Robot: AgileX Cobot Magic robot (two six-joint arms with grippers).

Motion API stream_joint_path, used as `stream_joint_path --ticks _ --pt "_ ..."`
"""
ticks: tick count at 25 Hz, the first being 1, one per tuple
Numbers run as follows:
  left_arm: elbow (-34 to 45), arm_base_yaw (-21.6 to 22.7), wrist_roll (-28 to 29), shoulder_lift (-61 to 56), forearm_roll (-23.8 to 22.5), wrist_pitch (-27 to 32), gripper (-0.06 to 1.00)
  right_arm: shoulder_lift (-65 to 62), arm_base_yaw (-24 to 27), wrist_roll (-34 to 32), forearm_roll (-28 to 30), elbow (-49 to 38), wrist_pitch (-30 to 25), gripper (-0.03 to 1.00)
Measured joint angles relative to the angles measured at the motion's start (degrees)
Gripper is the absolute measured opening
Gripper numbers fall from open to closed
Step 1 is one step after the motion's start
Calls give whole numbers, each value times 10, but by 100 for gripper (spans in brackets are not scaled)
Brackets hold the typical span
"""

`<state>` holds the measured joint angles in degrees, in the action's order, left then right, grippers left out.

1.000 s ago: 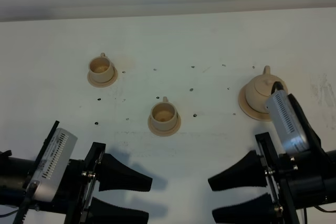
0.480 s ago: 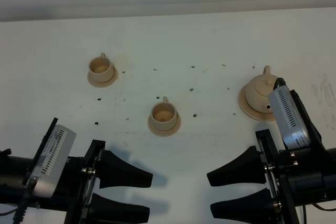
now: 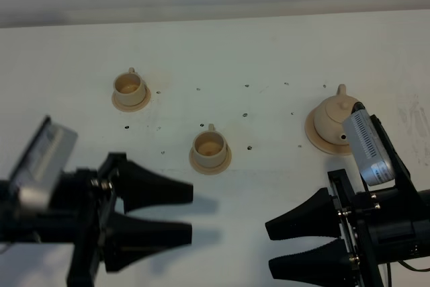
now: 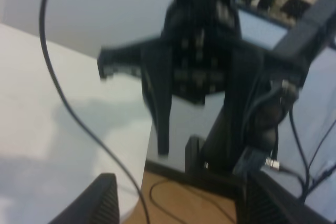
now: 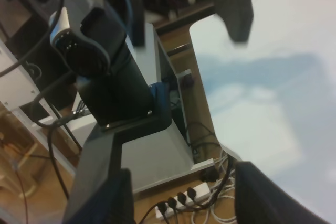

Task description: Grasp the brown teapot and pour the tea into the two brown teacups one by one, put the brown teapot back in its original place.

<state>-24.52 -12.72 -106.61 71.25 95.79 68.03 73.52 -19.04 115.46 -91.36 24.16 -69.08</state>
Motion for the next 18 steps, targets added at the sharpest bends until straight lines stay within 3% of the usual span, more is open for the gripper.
stream_joint_path --ticks 3,8,13,18 --pt "-45 0 107 -32 -28 -14 52 0 0 -24 3 6 0 46" --pt "-124 0 319 -78 -153 -100 52 0 0 -87 28 39 0 46" --pt "-176 0 536 -122 -331 -154 52 0 0 -142 62 80 3 46" --pt "-193 0 743 -178 -545 -159 52 1 0 -217 112 120 56 46"
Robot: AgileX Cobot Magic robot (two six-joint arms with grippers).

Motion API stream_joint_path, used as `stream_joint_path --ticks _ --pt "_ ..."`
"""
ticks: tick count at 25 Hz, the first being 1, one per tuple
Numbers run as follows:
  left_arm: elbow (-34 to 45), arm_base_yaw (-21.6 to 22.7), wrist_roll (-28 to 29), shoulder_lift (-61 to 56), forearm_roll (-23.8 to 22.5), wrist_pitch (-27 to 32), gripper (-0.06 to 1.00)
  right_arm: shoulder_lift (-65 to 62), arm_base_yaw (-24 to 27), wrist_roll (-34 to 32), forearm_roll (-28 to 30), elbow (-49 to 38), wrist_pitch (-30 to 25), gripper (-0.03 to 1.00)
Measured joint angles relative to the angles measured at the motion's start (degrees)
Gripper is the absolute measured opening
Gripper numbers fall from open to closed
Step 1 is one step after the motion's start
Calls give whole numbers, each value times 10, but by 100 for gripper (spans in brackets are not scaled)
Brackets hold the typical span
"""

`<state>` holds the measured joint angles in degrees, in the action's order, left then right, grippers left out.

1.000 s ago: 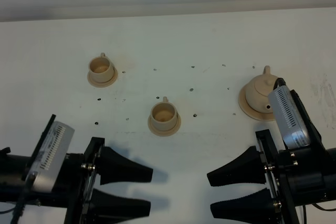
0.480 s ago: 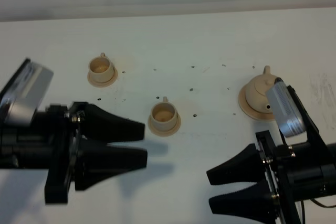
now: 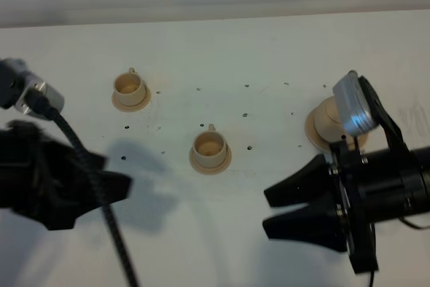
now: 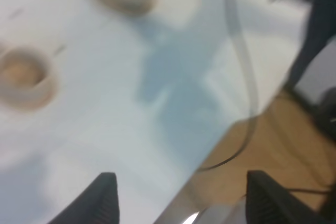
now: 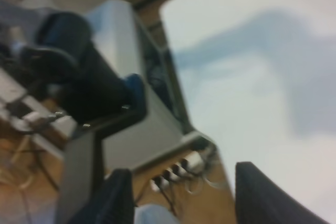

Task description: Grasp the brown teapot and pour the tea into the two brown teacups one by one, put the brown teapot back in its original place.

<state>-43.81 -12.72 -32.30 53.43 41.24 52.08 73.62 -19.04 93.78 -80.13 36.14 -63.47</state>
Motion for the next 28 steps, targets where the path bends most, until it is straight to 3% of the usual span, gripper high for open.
stream_joint_path --ticks 7,11,20,28 --pt "1 0 262 -90 -291 53 52 0 0 -63 20 36 70 46" --pt "30 0 347 -142 -383 84 52 0 0 -73 22 51 79 46" --pt "120 0 353 -249 -412 60 52 1 0 -141 45 83 147 46" --pt "145 0 352 -310 -409 70 52 1 0 -173 51 92 216 46"
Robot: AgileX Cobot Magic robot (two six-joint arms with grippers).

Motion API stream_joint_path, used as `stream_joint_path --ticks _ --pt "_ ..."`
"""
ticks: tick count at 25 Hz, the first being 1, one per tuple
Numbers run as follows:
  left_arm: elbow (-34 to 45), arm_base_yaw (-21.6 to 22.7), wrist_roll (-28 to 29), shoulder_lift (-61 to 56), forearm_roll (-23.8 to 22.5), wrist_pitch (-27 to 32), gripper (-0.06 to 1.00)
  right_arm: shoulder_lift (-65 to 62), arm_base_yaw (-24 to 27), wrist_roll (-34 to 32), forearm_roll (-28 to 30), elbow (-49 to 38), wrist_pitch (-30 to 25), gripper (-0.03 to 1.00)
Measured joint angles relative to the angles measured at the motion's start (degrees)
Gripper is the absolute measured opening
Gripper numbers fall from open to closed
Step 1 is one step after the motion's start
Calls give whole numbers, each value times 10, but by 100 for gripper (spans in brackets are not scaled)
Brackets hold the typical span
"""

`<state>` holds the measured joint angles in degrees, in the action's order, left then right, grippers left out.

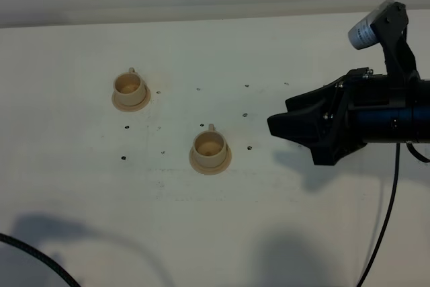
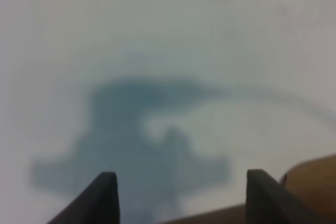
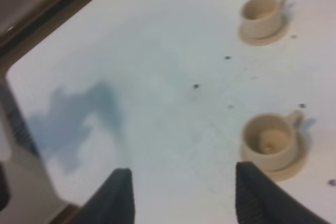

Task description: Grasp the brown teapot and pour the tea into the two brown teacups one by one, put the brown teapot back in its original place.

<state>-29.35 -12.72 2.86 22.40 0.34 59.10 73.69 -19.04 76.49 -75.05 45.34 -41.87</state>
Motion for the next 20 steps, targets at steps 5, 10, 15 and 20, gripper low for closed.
stream_joint_path --ticks 5,10,15,20 --pt "3 0 0 -7 5 5 52 0 0 -41 16 8 41 46" --pt "3 0 0 -9 5 5 52 1 0 -176 121 59 48 46" --pt "4 17 0 -37 5 5 52 1 -1 -365 302 116 50 46" --pt "4 81 0 -81 6 5 52 1 -1 -478 421 139 56 46"
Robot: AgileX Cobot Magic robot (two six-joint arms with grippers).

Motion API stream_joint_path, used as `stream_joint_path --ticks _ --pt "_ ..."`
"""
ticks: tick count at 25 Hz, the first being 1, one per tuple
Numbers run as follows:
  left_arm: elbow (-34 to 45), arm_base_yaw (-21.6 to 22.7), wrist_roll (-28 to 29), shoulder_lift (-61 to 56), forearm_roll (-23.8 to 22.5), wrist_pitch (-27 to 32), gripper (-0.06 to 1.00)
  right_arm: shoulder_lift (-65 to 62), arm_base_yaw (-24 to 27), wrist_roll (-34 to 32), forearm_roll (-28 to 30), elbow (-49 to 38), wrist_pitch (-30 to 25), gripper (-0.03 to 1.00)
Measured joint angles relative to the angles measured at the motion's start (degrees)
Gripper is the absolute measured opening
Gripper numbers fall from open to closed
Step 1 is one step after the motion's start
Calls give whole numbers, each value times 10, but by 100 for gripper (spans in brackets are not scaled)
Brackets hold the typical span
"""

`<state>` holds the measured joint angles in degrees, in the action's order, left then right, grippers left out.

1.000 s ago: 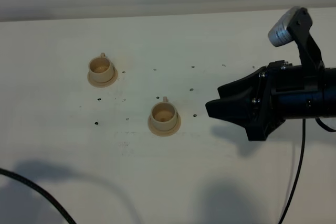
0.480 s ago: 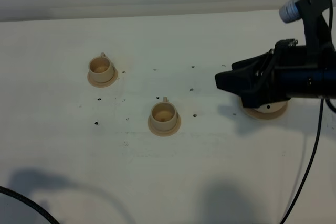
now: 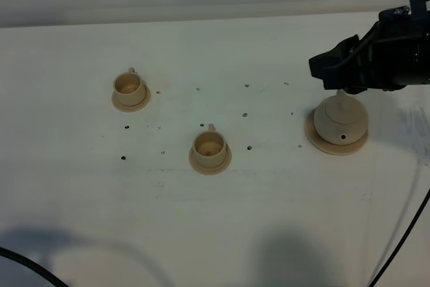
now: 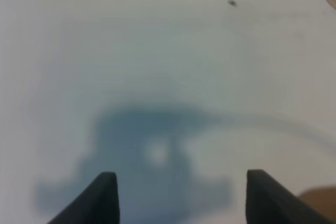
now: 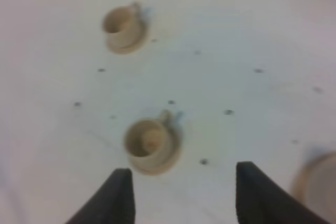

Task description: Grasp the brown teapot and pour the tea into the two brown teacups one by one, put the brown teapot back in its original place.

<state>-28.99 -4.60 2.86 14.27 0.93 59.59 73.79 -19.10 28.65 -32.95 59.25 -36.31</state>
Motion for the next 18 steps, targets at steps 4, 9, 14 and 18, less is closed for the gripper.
stream_joint_path --ticks 4,9,14,18 --pt "0 42 0 -35 0 0 52 3 0 -37 35 7 8 46" --pt "1 51 0 -84 0 1 52 37 0 -60 58 49 -8 46" --pt "1 52 0 -139 1 1 52 82 0 -67 75 99 -31 46" --pt "1 52 0 -145 1 1 52 112 0 -88 107 133 -43 46"
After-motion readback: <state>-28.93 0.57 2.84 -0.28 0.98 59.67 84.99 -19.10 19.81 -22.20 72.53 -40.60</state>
